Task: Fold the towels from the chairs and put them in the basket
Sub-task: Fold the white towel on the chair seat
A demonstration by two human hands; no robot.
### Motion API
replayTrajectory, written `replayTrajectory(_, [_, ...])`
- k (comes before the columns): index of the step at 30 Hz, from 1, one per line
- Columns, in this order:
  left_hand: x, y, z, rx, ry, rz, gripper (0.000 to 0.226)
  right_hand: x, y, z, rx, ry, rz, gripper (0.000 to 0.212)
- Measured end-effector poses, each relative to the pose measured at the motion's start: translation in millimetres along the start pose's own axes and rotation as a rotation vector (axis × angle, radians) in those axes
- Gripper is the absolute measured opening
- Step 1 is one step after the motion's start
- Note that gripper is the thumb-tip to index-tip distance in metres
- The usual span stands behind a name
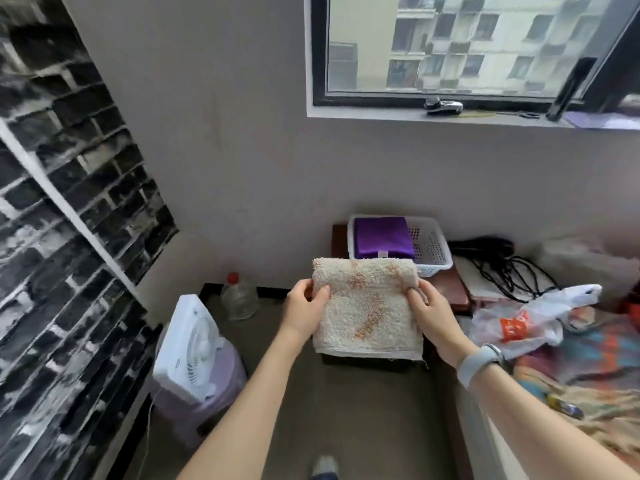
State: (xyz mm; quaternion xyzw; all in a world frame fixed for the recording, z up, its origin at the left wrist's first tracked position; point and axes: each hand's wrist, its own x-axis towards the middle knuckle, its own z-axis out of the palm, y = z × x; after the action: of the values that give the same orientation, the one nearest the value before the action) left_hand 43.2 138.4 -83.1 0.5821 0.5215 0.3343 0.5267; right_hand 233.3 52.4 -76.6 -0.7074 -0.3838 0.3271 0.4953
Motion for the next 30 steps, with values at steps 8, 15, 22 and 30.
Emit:
replayTrajectory(8, [145.8,20.1,53.5,0.069,-0.144,-0.064,0.030,125.6,9.3,-13.2,0.048,0.049,0.173,0.016])
replayTrajectory(15, [237.8,12.9,121.9,0.057,-0.165,-0.184,0.039,230.0,36.3,-40.4,0.096,-0.018,0.295,0.023])
replayTrajectory(22, [322.5,-7.3,180.0,0.031,-0.037,-0.295,0.029,346.3,72.6,-45.4,-0.018,-0.088,0.250,0.033])
replayTrajectory(30, [384.4,-45.6,214.5,0.288,0.064,-0.360,0.034,417.7,119.6,-32.5,-0.358,-0.177,0.335,0.046])
